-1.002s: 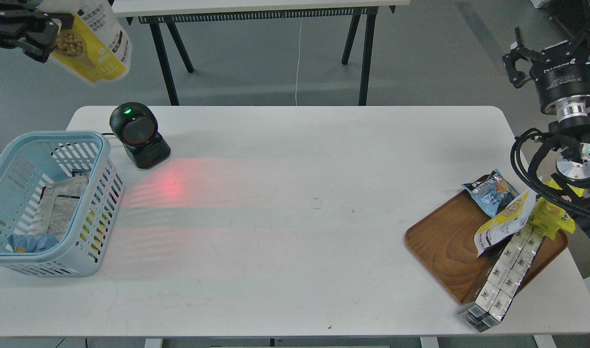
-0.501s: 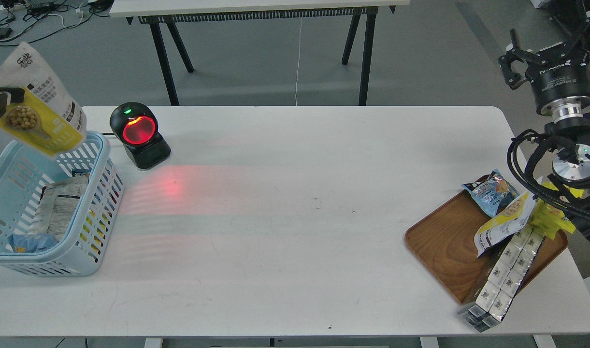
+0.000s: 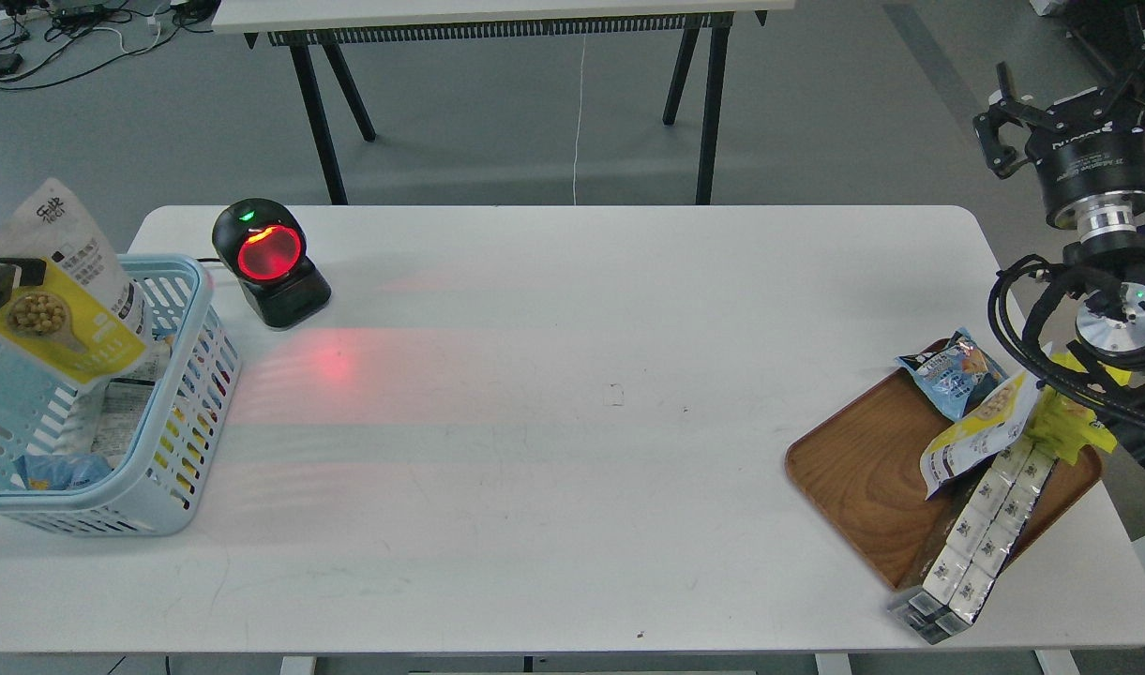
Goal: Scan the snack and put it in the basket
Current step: 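Lower the packet into the blue basket and release it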
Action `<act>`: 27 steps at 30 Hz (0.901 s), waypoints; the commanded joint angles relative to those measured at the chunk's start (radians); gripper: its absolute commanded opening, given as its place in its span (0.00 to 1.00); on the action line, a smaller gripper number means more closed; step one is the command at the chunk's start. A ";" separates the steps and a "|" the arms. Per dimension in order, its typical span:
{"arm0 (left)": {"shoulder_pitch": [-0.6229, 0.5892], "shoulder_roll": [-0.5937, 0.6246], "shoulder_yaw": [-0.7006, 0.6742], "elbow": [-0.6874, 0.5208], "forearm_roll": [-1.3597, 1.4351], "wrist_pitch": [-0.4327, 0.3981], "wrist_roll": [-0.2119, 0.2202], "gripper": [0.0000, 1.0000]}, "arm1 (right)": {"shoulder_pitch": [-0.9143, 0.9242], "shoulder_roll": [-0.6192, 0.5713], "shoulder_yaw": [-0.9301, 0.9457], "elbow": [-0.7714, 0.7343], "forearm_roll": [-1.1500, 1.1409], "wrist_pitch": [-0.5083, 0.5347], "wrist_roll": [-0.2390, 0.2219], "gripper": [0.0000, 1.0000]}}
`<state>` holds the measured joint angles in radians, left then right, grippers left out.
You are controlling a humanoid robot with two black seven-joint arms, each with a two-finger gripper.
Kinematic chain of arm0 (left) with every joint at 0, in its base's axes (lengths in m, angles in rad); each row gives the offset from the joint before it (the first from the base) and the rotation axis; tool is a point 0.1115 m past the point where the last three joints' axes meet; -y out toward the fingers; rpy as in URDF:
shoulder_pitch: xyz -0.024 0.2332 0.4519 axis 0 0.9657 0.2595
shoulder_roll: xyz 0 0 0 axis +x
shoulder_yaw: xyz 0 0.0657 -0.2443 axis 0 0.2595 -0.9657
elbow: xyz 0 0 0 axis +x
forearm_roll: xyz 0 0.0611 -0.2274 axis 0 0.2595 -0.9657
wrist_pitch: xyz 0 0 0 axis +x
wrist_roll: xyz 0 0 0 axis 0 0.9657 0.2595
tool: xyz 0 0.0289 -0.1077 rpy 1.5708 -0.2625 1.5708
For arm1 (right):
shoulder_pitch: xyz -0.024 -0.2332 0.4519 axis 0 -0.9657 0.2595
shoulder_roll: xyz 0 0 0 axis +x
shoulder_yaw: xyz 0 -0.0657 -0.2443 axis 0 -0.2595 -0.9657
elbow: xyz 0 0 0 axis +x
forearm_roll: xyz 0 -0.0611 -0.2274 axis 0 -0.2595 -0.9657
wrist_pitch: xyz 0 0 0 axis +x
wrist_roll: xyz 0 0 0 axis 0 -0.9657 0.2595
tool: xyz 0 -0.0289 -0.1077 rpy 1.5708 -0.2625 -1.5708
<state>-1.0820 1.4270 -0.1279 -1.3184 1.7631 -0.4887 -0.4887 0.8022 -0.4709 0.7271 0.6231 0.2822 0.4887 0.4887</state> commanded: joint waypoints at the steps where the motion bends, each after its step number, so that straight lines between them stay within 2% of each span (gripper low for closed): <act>1: 0.002 0.000 0.005 0.008 -0.011 0.000 0.000 0.00 | 0.000 0.003 0.000 0.000 0.000 0.000 0.000 1.00; 7: 0.002 0.000 0.002 0.008 -0.027 0.000 0.000 0.15 | 0.000 0.006 -0.001 0.000 0.000 0.000 0.000 1.00; 11: 0.001 -0.002 0.001 0.010 -0.069 0.000 0.000 0.52 | 0.000 0.006 0.000 0.000 0.000 0.000 0.000 1.00; 14: -0.001 -0.008 -0.009 0.031 -0.128 0.000 0.000 0.86 | 0.000 0.006 -0.001 0.000 -0.001 0.000 0.000 1.00; 15: -0.007 -0.011 -0.015 0.048 -0.167 0.000 0.000 0.92 | 0.000 0.006 -0.001 0.000 -0.001 0.000 0.000 1.00; 18: -0.010 -0.032 -0.077 0.123 -0.340 0.000 0.000 0.99 | 0.000 0.006 -0.001 0.001 -0.001 0.000 0.000 1.00; 27: -0.019 -0.290 -0.308 0.431 -0.733 0.000 0.000 0.99 | 0.012 0.002 0.008 0.009 -0.003 0.000 0.000 1.00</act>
<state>-1.0994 1.2241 -0.3759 -0.9819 1.1298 -0.4887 -0.4884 0.8094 -0.4663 0.7254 0.6292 0.2787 0.4887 0.4887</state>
